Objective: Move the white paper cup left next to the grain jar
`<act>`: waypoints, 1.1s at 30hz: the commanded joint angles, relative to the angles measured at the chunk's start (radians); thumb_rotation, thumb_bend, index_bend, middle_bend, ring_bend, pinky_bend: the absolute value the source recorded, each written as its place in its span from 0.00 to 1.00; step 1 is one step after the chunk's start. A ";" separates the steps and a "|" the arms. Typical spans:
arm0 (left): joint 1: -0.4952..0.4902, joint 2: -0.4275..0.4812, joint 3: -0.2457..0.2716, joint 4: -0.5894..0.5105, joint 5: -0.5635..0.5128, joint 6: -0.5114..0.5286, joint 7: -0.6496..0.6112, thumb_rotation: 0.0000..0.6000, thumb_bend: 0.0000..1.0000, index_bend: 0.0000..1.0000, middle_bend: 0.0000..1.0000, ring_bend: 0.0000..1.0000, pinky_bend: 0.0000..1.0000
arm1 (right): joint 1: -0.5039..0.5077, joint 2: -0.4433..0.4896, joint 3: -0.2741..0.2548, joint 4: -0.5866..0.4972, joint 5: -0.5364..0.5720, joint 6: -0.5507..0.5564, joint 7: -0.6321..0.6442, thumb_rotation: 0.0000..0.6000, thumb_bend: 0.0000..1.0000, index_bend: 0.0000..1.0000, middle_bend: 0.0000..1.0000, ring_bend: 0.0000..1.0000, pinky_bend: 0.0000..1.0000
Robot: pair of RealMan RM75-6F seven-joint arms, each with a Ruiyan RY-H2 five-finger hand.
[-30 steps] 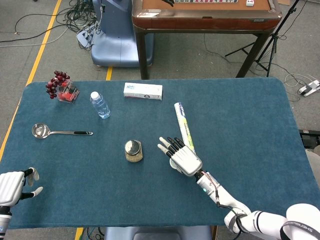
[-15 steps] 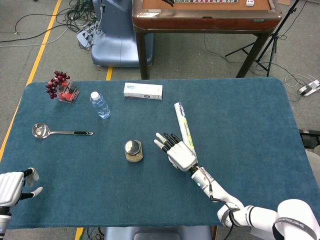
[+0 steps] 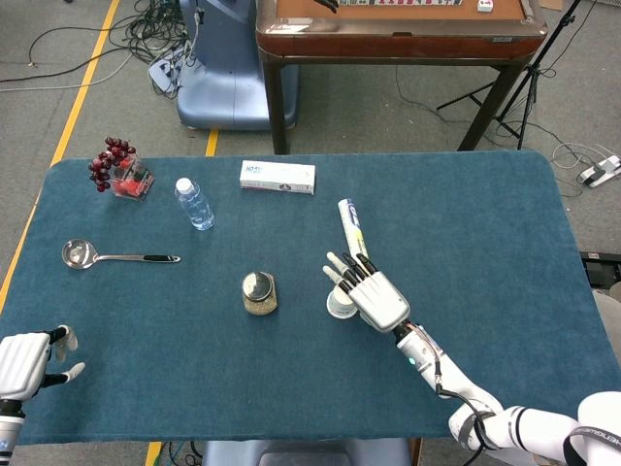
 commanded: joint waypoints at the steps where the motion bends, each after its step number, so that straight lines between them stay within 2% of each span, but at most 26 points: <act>1: 0.000 -0.001 0.000 0.000 0.000 0.000 0.001 1.00 0.09 0.58 0.67 0.65 0.83 | 0.001 0.003 0.002 0.004 0.009 -0.003 -0.005 1.00 0.00 0.00 0.00 0.00 0.13; 16: 0.003 0.006 -0.003 -0.002 -0.004 0.005 -0.015 1.00 0.09 0.58 0.67 0.65 0.83 | 0.049 -0.095 0.025 0.131 0.079 -0.066 -0.014 1.00 0.00 0.00 0.00 0.00 0.10; 33: 0.008 0.013 -0.007 0.001 -0.007 0.014 -0.024 1.00 0.09 0.58 0.67 0.65 0.83 | 0.126 -0.201 0.070 0.240 0.109 -0.097 0.011 1.00 0.00 0.00 0.00 0.00 0.08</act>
